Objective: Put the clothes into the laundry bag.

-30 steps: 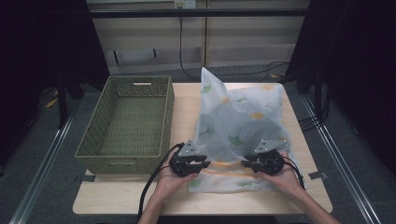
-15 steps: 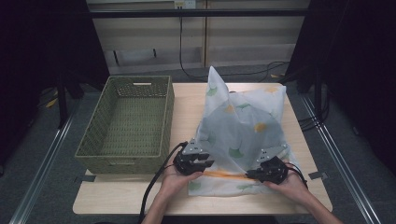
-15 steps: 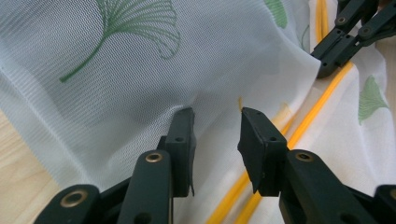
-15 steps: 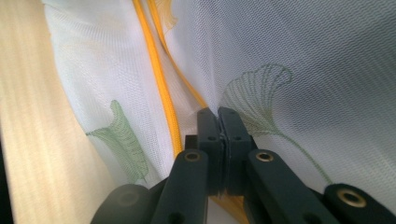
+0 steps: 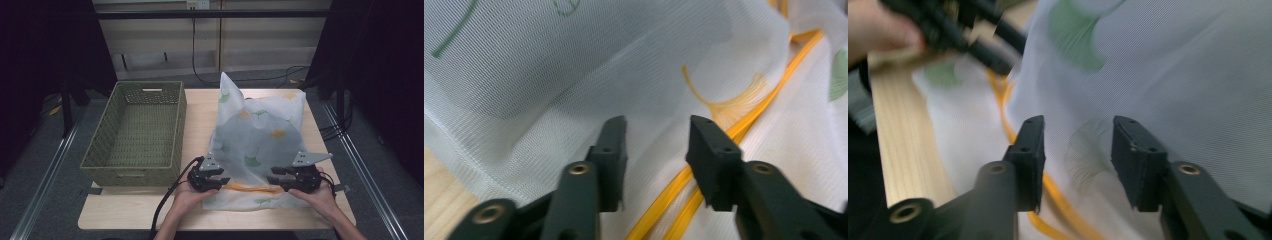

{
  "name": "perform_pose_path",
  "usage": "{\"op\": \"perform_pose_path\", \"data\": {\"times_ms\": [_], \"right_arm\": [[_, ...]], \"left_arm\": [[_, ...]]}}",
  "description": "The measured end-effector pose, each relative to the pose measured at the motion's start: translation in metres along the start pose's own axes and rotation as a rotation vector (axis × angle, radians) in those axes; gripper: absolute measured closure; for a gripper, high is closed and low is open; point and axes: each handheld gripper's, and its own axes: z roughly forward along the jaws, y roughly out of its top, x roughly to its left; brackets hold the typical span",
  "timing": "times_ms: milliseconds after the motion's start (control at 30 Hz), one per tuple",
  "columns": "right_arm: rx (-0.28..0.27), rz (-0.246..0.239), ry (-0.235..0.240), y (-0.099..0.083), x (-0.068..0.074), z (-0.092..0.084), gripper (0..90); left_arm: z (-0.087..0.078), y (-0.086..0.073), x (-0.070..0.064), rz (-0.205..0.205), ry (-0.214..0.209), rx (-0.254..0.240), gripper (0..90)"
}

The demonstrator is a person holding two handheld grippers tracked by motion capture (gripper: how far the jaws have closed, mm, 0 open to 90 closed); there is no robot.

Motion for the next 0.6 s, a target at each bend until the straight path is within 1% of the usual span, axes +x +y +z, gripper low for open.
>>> {"op": "perform_pose_path", "data": {"times_ms": [33,67,133,200,233,267,300,367,400,433,467,500,533,567,600], "right_arm": [[-0.035,0.008,-0.011,0.001,-0.001,-0.004,54.6],[-0.063,0.026,-0.035,0.001,-0.002,-0.009,51.8],[-0.107,0.047,-0.065,0.001,-0.003,-0.016,49.9],[-0.134,0.069,-0.097,0.001,-0.004,-0.022,45.4],[-0.147,0.077,-0.109,0.0,-0.004,-0.025,45.0],[-0.163,0.081,-0.119,0.0,-0.003,-0.029,43.4],[-0.17,0.087,-0.131,0.0,-0.003,-0.031,41.9],[-0.193,0.106,-0.162,-0.002,-0.002,-0.037,39.9],[-0.201,0.109,-0.181,-0.003,-0.001,-0.04,38.5],[-0.208,0.11,-0.2,-0.004,0.0,-0.043,37.3],[-0.216,0.121,-0.202,-0.007,0.001,-0.046,35.9],[-0.219,0.128,-0.206,-0.009,0.002,-0.048,35.1],[-0.22,0.131,-0.215,-0.011,0.004,-0.051,34.5],[-0.224,0.131,-0.222,-0.014,0.006,-0.055,34.2],[-0.229,0.138,-0.221,-0.017,0.008,-0.058,33.8]], "left_arm": [[0.0,0.0,0.0,0.0,0.0,0.0,51.9],[-0.005,0.0,-0.003,-0.012,0.01,-0.048,47.3],[-0.011,-0.001,-0.006,-0.02,0.017,-0.096,43.4],[-0.019,-0.002,-0.01,-0.025,0.035,-0.136,34.3],[-0.022,-0.003,-0.011,-0.011,0.034,-0.159,33.9],[-0.025,-0.003,-0.012,-0.002,0.038,-0.167,32.3],[-0.03,-0.004,-0.014,-0.006,0.04,-0.191,30.2],[-0.038,-0.005,-0.015,-0.012,0.064,-0.211,27.4],[-0.042,-0.005,-0.015,-0.014,0.064,-0.225,25.5],[-0.042,-0.005,-0.015,-0.014,0.064,-0.225,24.1],[-0.05,-0.007,-0.016,-0.036,0.086,-0.244,23.3],[-0.055,-0.008,-0.017,-0.05,0.103,-0.251,23.3],[-0.058,-0.01,-0.017,-0.062,0.099,-0.278,23.2],[-0.063,-0.011,-0.018,-0.07,0.121,-0.281,23.3],[-0.067,-0.013,-0.019,-0.075,0.129,-0.293,23.0]]}}
